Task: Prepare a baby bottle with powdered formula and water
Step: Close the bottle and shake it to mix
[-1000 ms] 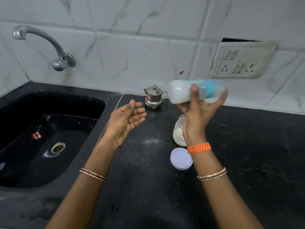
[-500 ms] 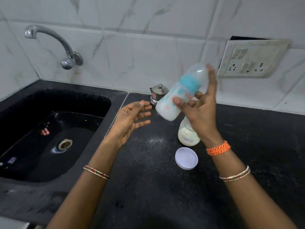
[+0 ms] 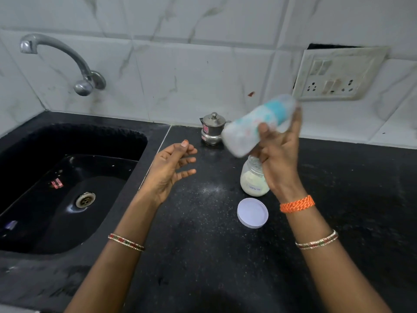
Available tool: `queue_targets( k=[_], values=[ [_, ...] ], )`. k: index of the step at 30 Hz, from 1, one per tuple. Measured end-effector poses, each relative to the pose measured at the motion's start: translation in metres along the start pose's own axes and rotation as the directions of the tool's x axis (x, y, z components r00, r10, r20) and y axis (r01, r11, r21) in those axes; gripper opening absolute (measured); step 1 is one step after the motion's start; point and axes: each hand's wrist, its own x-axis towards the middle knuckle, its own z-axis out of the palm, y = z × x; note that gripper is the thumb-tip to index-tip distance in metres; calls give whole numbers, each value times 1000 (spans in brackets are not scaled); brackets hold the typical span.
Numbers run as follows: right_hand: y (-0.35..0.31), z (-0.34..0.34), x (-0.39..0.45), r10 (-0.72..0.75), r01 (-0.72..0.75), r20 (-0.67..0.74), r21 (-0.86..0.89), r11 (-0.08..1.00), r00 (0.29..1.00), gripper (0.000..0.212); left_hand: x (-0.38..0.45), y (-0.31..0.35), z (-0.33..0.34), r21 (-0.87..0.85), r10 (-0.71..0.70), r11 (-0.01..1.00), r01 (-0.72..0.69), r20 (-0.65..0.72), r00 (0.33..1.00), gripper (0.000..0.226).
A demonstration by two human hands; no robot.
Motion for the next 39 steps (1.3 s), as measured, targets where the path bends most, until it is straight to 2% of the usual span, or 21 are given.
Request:
queue_targets(
  k=[1,2,5,6,7,10,11,14,18,24,26,27,28,30,32,34,36,37,39],
  values=[
    [0,1,-7,25,-20,68,-69,997,997,97,0,0,1,16,-15,1000,15,17,1000,20],
    [1,3,-10,19,-13,75,-77,997,997,95,1,0,2,28,-25,999,24,29,999,24],
    [-2,12,0,-59,83,-191,119,989,980,87,0,4,6,10,-21,1000,20,53,998,35],
    [-4,13,4,-72,104,-220,139,985,973,88,0,5,8,5,-21,1000,21,64,998,37],
    [-6,14,5,-71,90,-174,103,991,982,90,-1,5,9,12,-24,1000,23,83,996,40],
    [-14,16,0,-26,41,110,-135,990,994,94,-1,8,13,109,-38,994,19,174,984,47],
    [-15,18,-1,-55,72,118,-140,988,991,95,-1,9,13,142,-44,990,13,216,975,49],
    [-11,23,1,-160,160,-13,-36,986,987,97,-3,11,19,112,-39,994,4,310,950,55],
    [1,21,-4,-129,148,112,-178,973,985,100,-5,13,31,46,-43,999,29,325,945,46],
    [0,17,-5,-109,142,220,-141,980,969,96,-6,9,33,17,28,999,-34,271,962,40],
    [3,17,-3,-46,50,116,-39,998,992,84,-7,10,33,-18,62,998,-60,267,962,34],
    [3,17,0,39,-42,25,101,994,999,75,-7,12,33,-31,78,997,-72,266,961,35],
    [3,18,5,169,-145,-63,285,948,984,64,-7,15,32,-42,92,996,-84,263,960,36],
    [4,18,14,384,-239,-125,600,764,915,49,-6,20,29,-50,116,993,-107,250,961,31],
    [2,24,14,461,-274,-103,684,676,881,38,-5,21,25,-42,120,993,-113,232,965,26],
    [-3,36,3,444,-367,18,595,715,896,36,-4,21,22,-39,100,995,-94,195,976,23],
    [-10,45,-10,349,-408,226,321,855,910,52,-3,19,19,-63,77,996,-69,144,987,22],
    [-15,46,-15,295,-358,306,178,916,905,64,-3,17,18,-65,70,996,-62,119,990,27],
    [-25,45,-13,161,-202,369,76,976,916,86,-3,16,14,-55,55,997,-50,98,994,31]
  ],
)
